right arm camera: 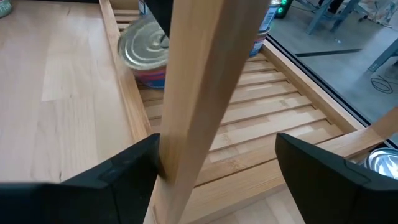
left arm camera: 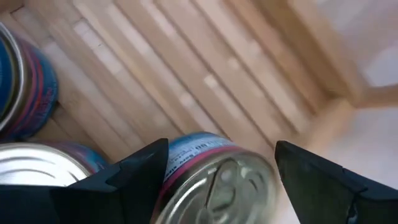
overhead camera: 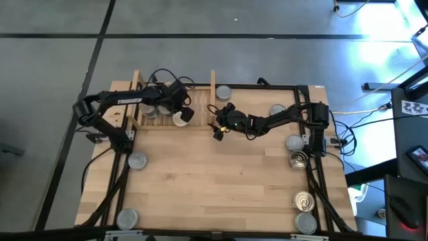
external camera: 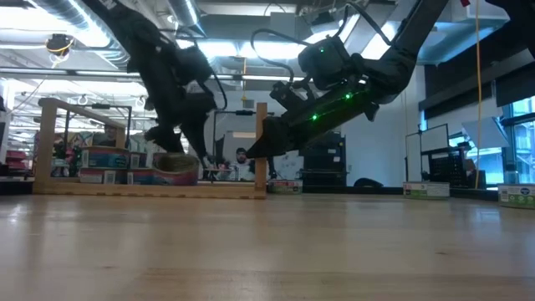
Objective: Stack canned seafood by type on shelf
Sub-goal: Stack the blue tuna can on top of the other blue tuna can on the shelf, then remove the blue tuna can from the shelf
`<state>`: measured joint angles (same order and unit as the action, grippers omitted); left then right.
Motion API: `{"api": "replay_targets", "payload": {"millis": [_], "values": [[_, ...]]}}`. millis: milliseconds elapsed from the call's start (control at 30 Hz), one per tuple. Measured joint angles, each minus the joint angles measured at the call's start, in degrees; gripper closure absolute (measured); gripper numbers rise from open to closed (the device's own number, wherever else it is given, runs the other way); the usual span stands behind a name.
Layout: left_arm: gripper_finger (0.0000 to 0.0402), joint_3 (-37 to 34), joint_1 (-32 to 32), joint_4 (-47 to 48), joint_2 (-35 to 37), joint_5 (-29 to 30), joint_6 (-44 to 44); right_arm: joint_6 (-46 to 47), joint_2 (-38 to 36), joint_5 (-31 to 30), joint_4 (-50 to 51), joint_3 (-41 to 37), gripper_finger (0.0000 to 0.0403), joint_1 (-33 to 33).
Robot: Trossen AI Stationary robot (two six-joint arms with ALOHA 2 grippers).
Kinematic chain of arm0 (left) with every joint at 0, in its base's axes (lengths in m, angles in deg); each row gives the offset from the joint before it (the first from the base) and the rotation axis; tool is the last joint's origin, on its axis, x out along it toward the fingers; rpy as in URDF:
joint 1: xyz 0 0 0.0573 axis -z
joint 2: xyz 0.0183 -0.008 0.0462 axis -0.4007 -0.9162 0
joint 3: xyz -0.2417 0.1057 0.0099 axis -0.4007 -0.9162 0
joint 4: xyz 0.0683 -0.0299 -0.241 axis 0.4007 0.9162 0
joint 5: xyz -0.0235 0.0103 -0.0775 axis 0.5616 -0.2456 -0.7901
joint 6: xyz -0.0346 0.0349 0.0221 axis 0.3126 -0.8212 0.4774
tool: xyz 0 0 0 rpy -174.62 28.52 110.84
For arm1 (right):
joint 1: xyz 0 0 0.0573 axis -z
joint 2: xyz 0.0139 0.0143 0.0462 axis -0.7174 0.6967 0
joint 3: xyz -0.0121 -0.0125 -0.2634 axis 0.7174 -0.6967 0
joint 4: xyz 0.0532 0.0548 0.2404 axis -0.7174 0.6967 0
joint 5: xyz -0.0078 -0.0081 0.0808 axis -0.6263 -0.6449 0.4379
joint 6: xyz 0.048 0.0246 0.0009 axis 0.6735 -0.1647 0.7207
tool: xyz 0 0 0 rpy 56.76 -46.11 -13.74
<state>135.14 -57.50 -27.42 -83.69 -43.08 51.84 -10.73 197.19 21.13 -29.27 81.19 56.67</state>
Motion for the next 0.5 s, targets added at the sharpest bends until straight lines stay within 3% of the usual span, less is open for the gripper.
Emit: {"api": "replay_targets", "payload": {"millis": [200, 500], "values": [[0.0109, -0.02, 4.35, 2.38, 5.02, 0.13, 0.74, -0.02, 0.00, -0.20, 0.02, 0.00, 0.0091, 0.00], [0.0109, -0.42, 15.93, 5.72, 5.13, 2.06, 5.59, -0.02, 0.00, -0.22, 0.04, 0.00, 0.0091, 0.02]]}}
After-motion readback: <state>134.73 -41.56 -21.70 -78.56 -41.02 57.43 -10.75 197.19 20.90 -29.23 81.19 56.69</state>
